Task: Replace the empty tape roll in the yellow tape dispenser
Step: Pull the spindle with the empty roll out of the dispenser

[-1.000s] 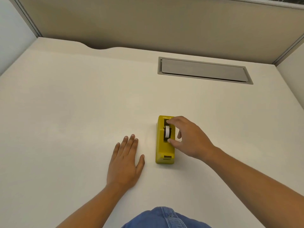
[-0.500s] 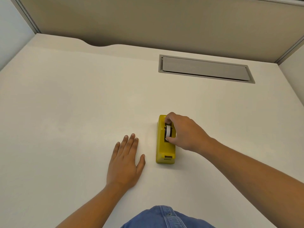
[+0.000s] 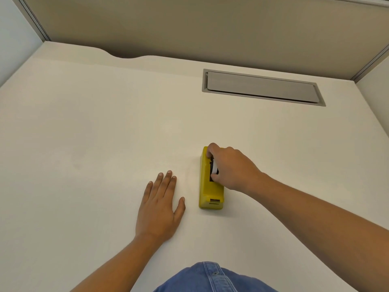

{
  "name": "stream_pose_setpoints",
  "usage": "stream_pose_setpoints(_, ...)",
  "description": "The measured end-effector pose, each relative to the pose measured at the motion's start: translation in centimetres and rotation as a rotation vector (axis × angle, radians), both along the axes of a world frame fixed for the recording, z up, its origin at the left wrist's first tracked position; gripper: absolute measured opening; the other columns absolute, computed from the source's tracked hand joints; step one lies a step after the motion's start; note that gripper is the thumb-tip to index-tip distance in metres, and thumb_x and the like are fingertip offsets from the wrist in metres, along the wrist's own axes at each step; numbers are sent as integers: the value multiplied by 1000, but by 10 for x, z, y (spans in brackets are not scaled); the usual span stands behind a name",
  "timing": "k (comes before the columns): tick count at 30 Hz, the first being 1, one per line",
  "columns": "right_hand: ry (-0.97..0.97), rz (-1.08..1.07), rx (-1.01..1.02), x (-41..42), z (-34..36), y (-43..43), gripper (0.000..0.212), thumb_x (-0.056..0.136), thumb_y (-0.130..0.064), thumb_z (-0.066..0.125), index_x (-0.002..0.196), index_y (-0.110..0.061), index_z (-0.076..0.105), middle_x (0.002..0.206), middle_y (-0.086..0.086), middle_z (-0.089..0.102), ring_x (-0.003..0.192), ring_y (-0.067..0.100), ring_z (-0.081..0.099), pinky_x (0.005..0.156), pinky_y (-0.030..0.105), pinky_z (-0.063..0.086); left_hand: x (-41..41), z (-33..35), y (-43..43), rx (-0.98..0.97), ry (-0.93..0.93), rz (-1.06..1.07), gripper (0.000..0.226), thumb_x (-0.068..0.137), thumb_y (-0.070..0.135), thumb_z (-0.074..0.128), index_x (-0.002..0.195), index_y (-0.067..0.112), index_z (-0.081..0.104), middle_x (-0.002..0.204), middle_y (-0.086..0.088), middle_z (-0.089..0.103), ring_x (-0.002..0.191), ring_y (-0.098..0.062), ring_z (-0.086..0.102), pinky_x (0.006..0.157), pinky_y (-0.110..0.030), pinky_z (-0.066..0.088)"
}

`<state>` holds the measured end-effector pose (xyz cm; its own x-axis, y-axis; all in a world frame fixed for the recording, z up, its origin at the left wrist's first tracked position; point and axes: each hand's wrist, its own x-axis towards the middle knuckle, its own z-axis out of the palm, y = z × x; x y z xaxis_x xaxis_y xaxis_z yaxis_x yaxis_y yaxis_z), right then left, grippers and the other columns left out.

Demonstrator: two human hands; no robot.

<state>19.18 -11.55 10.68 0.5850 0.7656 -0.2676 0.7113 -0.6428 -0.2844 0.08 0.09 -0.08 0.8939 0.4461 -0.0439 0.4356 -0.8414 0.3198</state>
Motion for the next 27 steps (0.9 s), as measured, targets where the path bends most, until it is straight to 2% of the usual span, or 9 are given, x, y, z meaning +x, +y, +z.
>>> stream_pose_setpoints(4,11,-34,23,3,4,2,43,77,-23,74,111,-20,47,88,2,58,74,23,57,50,29,42,1,-1,0,-4,-1,-3,66,95,53,22,153,20,23,163,1,21,150,-15,11,122,-40,11)
stream_pose_setpoints(13,35,-57,53,5,8,1,35,76,-24,74,108,-21,59,99,4,64,87,24,59,62,30,47,0,-3,1,8,11,-2,66,96,53,22,153,21,20,163,3,18,151,-13,8,122,-37,7)
stream_pose_setpoints(27,10,-36,125,-8,34,-11,28,78,-27,73,103,-24,61,91,-3,65,80,18,60,64,34,55,0,-1,0,-8,-12,5,66,96,54,21,153,21,21,163,2,19,151,-14,9,122,-38,8)
